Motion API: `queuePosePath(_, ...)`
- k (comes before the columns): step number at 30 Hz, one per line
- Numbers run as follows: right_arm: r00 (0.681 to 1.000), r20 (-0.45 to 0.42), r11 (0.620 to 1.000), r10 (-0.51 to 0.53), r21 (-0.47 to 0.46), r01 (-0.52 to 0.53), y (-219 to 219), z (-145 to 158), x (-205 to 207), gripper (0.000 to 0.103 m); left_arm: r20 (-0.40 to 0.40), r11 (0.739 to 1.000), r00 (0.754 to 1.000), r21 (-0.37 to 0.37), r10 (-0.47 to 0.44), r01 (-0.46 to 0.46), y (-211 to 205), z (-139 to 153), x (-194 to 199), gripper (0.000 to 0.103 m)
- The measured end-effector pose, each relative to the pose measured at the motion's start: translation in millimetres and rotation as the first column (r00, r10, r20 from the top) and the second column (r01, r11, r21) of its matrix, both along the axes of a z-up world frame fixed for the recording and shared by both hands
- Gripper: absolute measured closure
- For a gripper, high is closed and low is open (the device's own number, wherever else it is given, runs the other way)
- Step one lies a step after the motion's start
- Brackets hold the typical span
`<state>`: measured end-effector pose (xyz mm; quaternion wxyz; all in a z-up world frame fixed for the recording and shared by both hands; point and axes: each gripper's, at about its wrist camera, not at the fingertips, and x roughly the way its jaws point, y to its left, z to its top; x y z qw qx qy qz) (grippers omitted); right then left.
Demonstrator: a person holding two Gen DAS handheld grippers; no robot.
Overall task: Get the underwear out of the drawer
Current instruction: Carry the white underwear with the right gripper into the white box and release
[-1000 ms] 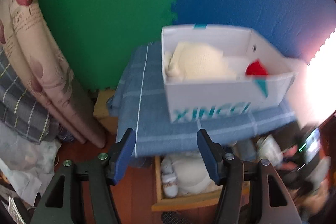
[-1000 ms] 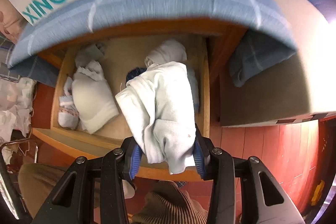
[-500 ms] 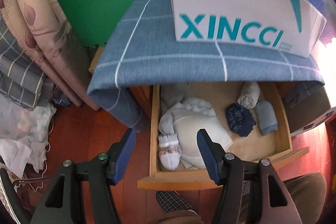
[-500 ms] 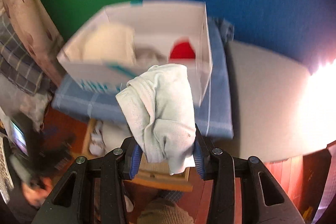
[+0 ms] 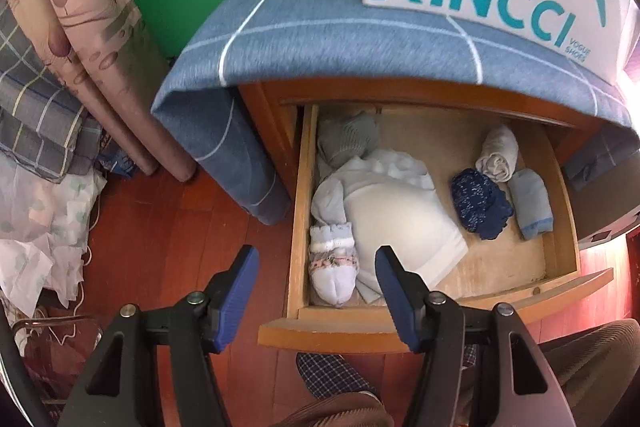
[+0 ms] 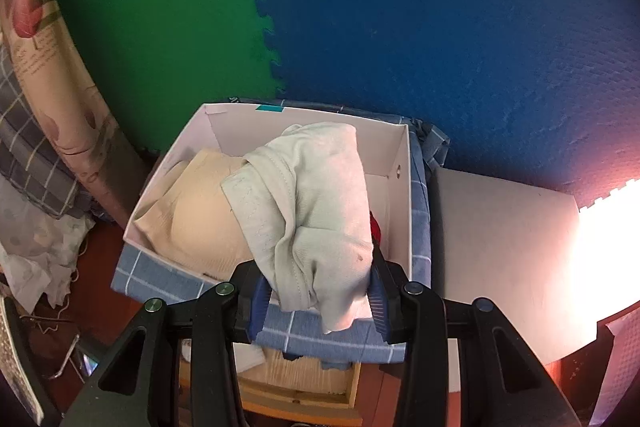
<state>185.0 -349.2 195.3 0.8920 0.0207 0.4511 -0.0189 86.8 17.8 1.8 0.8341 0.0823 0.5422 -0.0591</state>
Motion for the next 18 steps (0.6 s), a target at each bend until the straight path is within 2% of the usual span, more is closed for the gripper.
queuePosePath(11, 0.996, -0.086, 1.000, -0.024, -0.013, 0.023, 5, -43, 45, 0.064, -0.069, 0.998, 0.997, -0.054, 0.028, -0.031, 5, -18, 2, 0.041)
queuePosePath(15, 0.994, -0.110, 1.000, -0.029, -0.013, 0.028, 9, -55, 54, 0.064, -0.048, 0.999, 0.999, -0.034, 0.020, -0.022, 3, -16, 0, 0.041)
queuePosePath(18, 0.989, -0.142, 0.999, -0.035, 0.012, 0.038, 9, -69, 61, 0.063, -0.036, 0.998, 0.999, -0.050, 0.026, -0.028, 6, -14, -2, 0.041)
